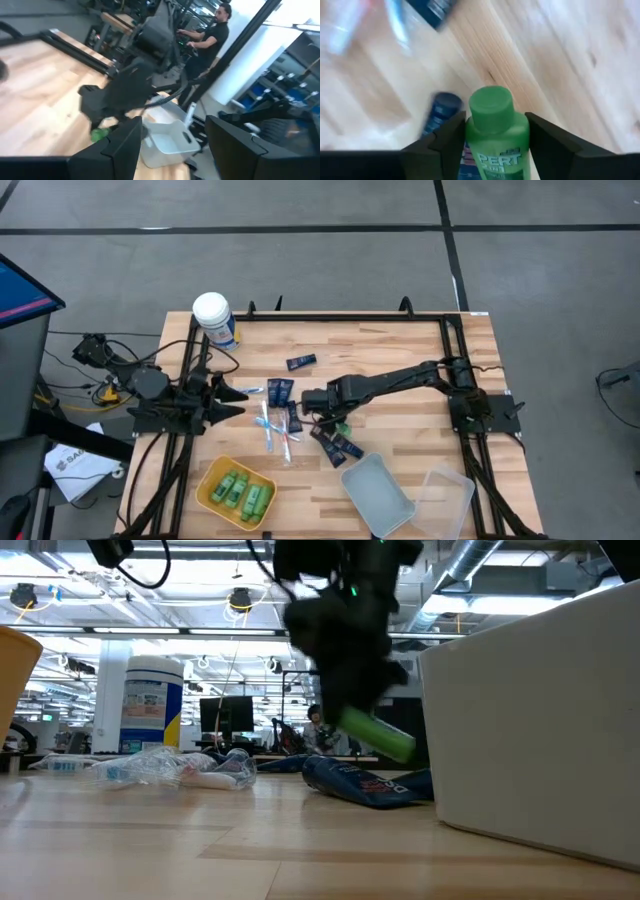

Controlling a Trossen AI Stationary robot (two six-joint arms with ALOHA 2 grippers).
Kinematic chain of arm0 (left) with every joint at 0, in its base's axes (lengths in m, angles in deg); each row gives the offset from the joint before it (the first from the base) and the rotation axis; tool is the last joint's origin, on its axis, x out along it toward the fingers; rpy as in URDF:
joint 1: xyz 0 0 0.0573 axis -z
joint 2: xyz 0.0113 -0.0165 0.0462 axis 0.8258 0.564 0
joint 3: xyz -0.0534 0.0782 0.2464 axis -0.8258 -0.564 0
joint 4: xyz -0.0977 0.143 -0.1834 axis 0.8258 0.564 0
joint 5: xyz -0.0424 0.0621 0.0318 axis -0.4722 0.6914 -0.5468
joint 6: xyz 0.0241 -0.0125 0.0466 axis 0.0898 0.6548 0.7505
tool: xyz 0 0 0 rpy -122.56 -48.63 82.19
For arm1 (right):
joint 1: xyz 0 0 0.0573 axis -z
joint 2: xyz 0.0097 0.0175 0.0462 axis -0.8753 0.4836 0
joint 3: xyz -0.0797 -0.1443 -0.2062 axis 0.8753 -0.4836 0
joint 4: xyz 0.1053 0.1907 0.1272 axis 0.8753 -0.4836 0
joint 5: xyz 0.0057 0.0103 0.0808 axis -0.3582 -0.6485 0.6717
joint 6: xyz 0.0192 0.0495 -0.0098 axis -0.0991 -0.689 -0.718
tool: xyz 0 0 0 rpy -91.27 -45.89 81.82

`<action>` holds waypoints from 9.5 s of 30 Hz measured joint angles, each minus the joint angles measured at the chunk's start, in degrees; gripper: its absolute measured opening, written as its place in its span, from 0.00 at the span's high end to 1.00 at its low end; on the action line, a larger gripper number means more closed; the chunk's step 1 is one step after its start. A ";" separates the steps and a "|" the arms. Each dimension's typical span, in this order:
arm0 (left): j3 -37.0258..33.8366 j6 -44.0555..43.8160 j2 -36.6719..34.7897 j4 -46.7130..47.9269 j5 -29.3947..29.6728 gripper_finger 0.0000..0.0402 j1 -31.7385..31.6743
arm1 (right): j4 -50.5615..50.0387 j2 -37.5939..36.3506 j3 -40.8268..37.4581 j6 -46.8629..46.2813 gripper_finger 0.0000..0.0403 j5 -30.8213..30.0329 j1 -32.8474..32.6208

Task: Pick & Place Travel size toiletries
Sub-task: Put the green shampoo into the yellow bin, then put the blue shave cream into the transparent bin

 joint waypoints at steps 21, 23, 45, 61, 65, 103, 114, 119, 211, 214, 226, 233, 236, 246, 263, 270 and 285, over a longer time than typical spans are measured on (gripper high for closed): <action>-0.02 8.12 0.16 5.19 1.95 0.45 -5.46 | 8.55 -0.54 32.04 10.77 0.60 -1.42 0.59; -0.02 9.84 0.88 4.96 1.95 0.42 -5.46 | 9.96 -0.53 33.24 11.01 0.59 -1.43 0.57; -0.07 19.94 17.06 -20.56 -4.60 0.23 -11.00 | 16.85 -0.48 34.84 13.76 0.57 -1.17 -0.30; -0.07 16.55 22.27 -26.34 -18.77 0.51 -17.38 | 16.87 -0.48 34.84 14.29 0.58 -1.14 -0.62; -0.07 17.49 22.25 -26.36 -18.80 0.62 -17.38 | 16.75 -0.48 34.84 14.36 0.58 -1.13 -0.42; -0.11 -3.35 18.85 28.02 -43.88 0.60 3.06 | 8.03 -10.49 38.14 19.76 0.44 6.17 1.85; 1.24 -5.78 32.67 25.05 -43.76 0.59 13.51 | 5.81 -10.05 38.07 21.22 0.46 6.07 3.43; 4.36 -6.09 35.77 23.46 -42.22 0.59 13.49 | 5.55 -10.05 38.07 21.51 0.46 6.33 4.67; 10.29 -3.93 -7.80 22.56 -15.26 0.64 -0.04 | 1.85 -15.64 -15.32 -2.55 0.45 -3.47 -4.08; 10.29 -3.93 -7.80 22.56 -15.24 0.64 -0.04 | 2.74 -13.01 -15.00 -0.75 0.41 -1.18 -4.36; 10.29 -3.93 -5.86 22.49 -15.08 0.64 -0.04 | 6.84 -6.44 -14.29 1.15 0.31 2.16 -2.98; 10.29 -3.66 -4.90 22.42 -14.95 0.64 -0.04 | 5.03 -4.83 -14.70 3.03 0.31 3.79 -2.96; 10.29 -3.10 -4.97 22.46 -14.95 0.64 -0.04 | 6.93 -3.70 -14.29 3.26 0.31 5.35 -2.94; 10.29 -2.88 -4.96 22.47 -14.97 0.64 -0.04 | 6.64 -0.86 -14.33 4.72 0.31 9.33 -3.31; 10.29 -1.09 -4.96 22.80 -14.84 0.64 -0.04 | 0.03 -1.27 -13.25 5.24 0.31 4.23 5.45; 10.29 -0.93 -4.96 22.77 -14.82 0.64 -0.04 | -7.41 -0.98 -7.36 7.15 0.32 0.86 8.86; 10.29 2.12 -6.43 22.94 -14.82 0.64 -0.04 | -5.99 -0.46 -6.10 5.94 0.32 0.86 3.54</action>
